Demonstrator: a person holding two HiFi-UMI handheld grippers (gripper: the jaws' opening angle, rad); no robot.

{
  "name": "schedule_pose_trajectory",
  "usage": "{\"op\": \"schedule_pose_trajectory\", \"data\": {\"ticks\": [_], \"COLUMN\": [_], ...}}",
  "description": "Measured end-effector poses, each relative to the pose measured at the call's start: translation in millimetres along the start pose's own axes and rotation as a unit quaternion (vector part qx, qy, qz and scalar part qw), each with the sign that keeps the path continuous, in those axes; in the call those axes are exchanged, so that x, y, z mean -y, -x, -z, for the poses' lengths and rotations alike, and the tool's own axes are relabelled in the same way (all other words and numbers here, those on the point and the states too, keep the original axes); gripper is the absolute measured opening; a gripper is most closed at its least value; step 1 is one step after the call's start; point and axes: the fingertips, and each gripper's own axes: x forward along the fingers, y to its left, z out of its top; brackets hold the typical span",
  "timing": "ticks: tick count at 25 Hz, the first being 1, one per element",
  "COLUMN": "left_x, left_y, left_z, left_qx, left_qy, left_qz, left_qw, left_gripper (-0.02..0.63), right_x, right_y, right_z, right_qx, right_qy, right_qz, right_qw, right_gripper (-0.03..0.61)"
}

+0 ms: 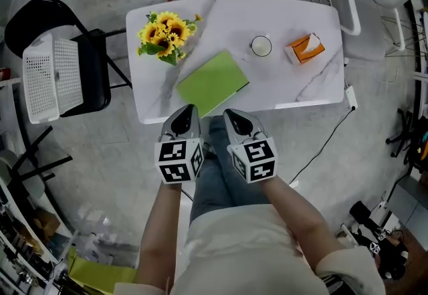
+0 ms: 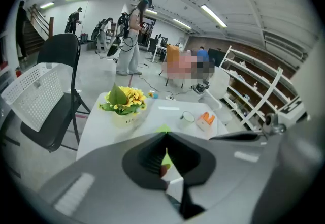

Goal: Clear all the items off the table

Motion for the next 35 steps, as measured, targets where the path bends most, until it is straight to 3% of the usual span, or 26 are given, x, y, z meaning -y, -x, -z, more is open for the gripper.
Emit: {"op": "schedule_pose_trajectory", "data": {"ticks": [7,13,19,26,35], "left_x": [-9,-20,-29,-39,-60], "left_y": [-39,-72,-106,-140,-180], "left_z": [19,29,45,76,94], "left_qx": [-0.027,-0.056,-0.094,-0.151,-0.209], "left_qy": [-0.001,-0.037,-0.086,-0.161,-0.189], "left_qz": [0.001,0.010,0.039,0.063,0.082], "left_qw": [0.9996,0.9977,0.9911,0.9733,0.9559], "left_gripper": [0.009,0.012,0.135,0.279,0.447], "right_x": [25,38,59,82,101], "right_y": [-33,-55,-74,-93,-124], "right_z": [25,45,61,83,108], "right_qx": [-0.014,-0.029,-0.028,-0.027,-0.036], "right_qy": [-0.052,-0.112,-0.177,-0.249,-0.304], "right_qz": [0.014,0.014,0.030,0.045,0.050], "right_qw": [0.998,0.993,0.983,0.967,0.951], "right_gripper": [0.000,0.081,0.123,0.179,0.245]}}
